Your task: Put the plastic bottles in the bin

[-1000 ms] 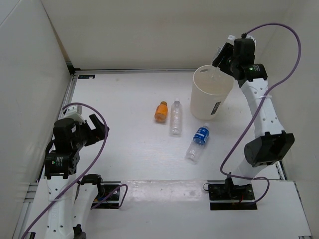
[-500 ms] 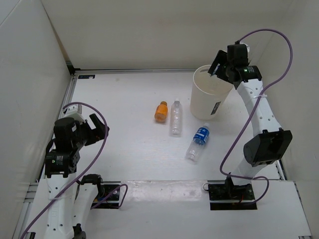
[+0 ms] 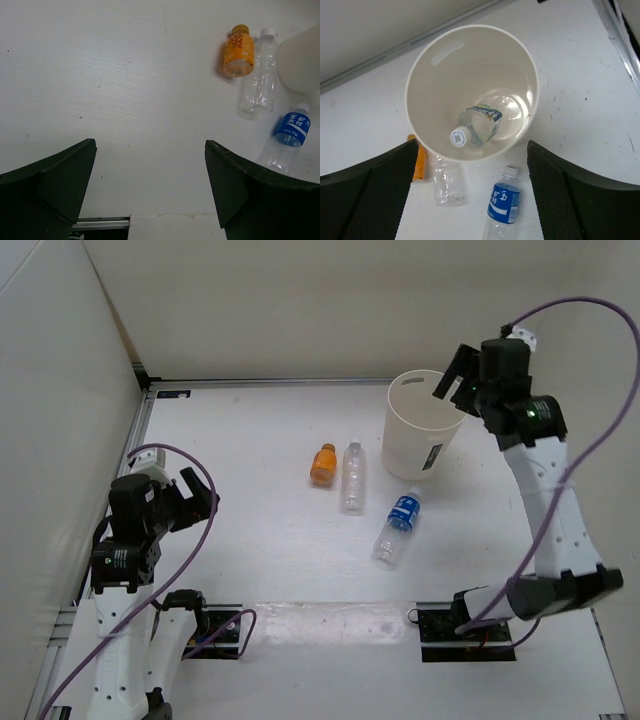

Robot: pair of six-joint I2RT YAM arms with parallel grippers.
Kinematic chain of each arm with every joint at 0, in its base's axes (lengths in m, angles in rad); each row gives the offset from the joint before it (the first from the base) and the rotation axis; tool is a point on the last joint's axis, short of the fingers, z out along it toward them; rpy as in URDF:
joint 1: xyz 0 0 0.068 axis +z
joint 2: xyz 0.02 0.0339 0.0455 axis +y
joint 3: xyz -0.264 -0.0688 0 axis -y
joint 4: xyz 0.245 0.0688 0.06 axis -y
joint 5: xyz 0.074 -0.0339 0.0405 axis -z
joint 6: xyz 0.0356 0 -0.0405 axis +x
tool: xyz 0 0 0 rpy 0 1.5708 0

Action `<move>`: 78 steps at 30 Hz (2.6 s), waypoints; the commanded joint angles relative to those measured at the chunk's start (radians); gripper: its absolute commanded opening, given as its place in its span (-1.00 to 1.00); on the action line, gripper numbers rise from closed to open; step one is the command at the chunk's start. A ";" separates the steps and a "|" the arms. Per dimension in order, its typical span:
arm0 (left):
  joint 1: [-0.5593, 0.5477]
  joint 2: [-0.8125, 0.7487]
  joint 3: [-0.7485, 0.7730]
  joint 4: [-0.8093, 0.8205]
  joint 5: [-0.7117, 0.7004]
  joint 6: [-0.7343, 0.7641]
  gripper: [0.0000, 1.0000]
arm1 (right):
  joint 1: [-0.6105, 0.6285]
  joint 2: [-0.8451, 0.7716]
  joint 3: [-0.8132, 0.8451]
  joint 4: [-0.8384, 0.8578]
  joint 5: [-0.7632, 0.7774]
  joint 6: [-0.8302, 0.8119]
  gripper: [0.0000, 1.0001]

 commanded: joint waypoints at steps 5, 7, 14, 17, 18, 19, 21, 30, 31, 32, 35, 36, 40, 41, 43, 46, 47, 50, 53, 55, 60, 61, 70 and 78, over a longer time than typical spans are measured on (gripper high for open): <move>-0.001 0.015 0.007 -0.002 -0.009 -0.001 1.00 | 0.011 -0.391 -0.169 -0.117 0.012 0.029 0.81; -0.002 0.024 0.007 -0.005 -0.006 -0.002 1.00 | 0.013 -0.489 -0.226 -0.144 -0.029 0.031 0.81; -0.004 0.040 0.001 0.007 0.012 -0.004 1.00 | -0.023 -0.725 -0.470 -0.324 -0.106 0.002 0.81; -0.001 0.041 -0.007 0.023 0.028 -0.002 1.00 | -0.033 -0.797 -0.555 -0.339 -0.048 -0.018 0.81; 0.001 0.040 -0.007 0.024 0.029 -0.002 1.00 | -0.035 -0.826 -0.573 -0.339 -0.030 -0.030 0.81; -0.001 0.040 -0.008 0.024 0.031 -0.002 1.00 | -0.038 -0.831 -0.610 -0.341 -0.007 -0.026 0.81; -0.001 0.046 -0.008 0.024 0.037 -0.002 1.00 | -0.021 -0.833 -0.598 -0.368 0.024 0.003 0.81; -0.057 0.035 -0.142 0.387 0.206 -0.185 1.00 | 0.123 -0.828 -0.607 -0.371 0.104 0.057 0.81; -0.080 0.082 -0.118 0.435 0.189 -0.192 1.00 | 0.137 -0.830 -0.607 -0.370 0.110 0.060 0.81; -0.164 0.145 -0.101 0.443 0.146 -0.186 1.00 | 0.143 -0.830 -0.607 -0.370 0.110 0.060 0.81; -0.365 0.361 0.038 0.437 -0.001 -0.113 1.00 | 0.157 -0.848 -0.607 -0.370 0.115 0.063 0.81; -0.401 0.404 0.115 0.423 -0.036 -0.072 1.00 | 0.155 -0.850 -0.607 -0.368 0.116 0.063 0.81; -0.489 0.729 0.274 0.415 -0.121 -0.019 1.00 | 0.131 -0.877 -0.619 -0.376 0.106 0.077 0.81; -0.490 0.762 0.312 0.424 -0.113 -0.013 1.00 | 0.116 -0.896 -0.627 -0.374 0.095 0.075 0.81; -0.493 0.869 0.338 0.443 -0.093 -0.001 1.00 | 0.082 -0.919 -0.638 -0.342 0.041 0.043 0.81; -0.499 0.991 0.425 0.452 -0.092 0.042 1.00 | 0.071 -0.945 -0.648 -0.319 -0.016 0.005 0.81; -0.501 1.013 0.442 0.451 -0.101 0.048 1.00 | 0.066 -0.942 -0.647 -0.322 -0.028 -0.004 0.81; -0.510 1.132 0.547 0.397 -0.113 0.091 1.00 | 0.072 -0.936 -0.650 -0.313 -0.040 -0.011 0.81; -0.522 1.202 0.602 0.392 -0.119 0.108 1.00 | 0.083 -0.925 -0.653 -0.310 -0.049 -0.017 0.81; -0.533 1.234 0.627 0.408 -0.109 0.110 1.00 | 0.086 -0.923 -0.655 -0.307 -0.052 -0.021 0.81; -0.558 1.311 0.686 0.391 -0.110 0.114 1.00 | 0.088 -0.922 -0.653 -0.307 -0.049 -0.020 0.81; -0.561 1.329 0.696 0.391 -0.104 0.117 1.00 | 0.091 -0.923 -0.653 -0.307 -0.055 -0.020 0.81; -0.567 1.425 0.749 0.359 -0.040 0.122 1.00 | 0.097 -0.928 -0.653 -0.302 -0.057 -0.021 0.81; -0.561 1.518 0.843 0.257 -0.003 0.144 0.92 | 0.098 -0.931 -0.655 -0.299 -0.062 -0.028 0.81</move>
